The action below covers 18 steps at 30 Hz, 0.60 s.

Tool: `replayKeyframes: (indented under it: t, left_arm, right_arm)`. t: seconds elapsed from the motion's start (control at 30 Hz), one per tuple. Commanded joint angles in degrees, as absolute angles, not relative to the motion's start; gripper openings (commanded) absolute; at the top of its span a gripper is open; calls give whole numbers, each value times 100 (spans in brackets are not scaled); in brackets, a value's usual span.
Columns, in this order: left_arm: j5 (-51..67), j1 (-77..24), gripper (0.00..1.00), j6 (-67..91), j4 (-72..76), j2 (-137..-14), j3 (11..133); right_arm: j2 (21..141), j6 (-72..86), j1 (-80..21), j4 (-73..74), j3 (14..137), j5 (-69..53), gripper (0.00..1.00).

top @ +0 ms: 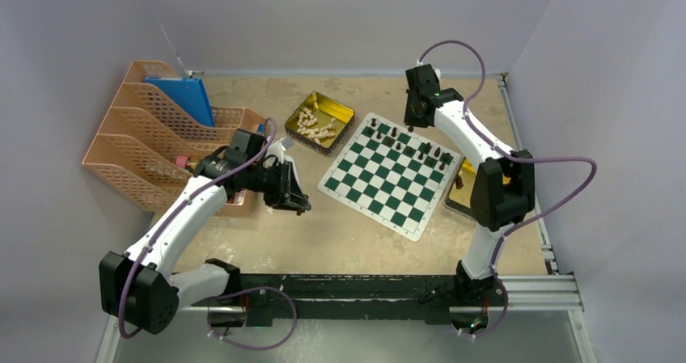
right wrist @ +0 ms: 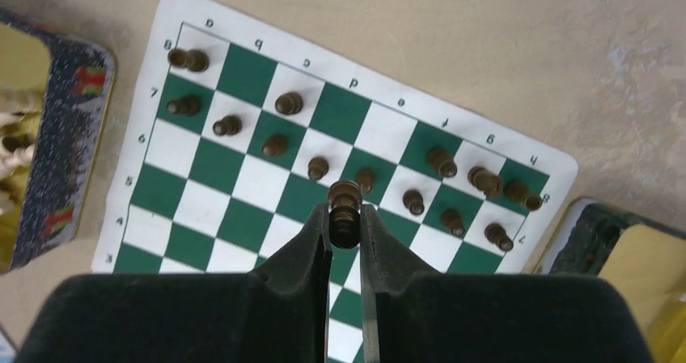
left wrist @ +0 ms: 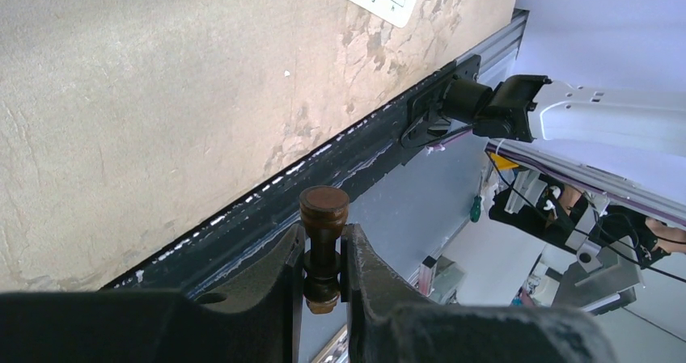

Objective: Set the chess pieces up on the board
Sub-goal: Place the chess piece on the chessboard.

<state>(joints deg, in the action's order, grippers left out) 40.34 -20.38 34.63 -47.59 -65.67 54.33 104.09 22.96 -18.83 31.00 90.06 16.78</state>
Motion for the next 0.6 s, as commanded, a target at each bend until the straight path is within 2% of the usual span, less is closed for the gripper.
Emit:
replayKeyframes:
  t: [0.0, 0.57]
  left_arm:
    - [4154, -2013, 9, 3351, -4670, -6537, 5747]
    - [4131, -2013, 9, 3345, -4570, -6720, 5798]
  right_arm:
    - [10862, 2119, -1793, 3385, 9560, 1490, 3]
    - [11816, 2166, -1665, 3198, 9925, 1480, 5]
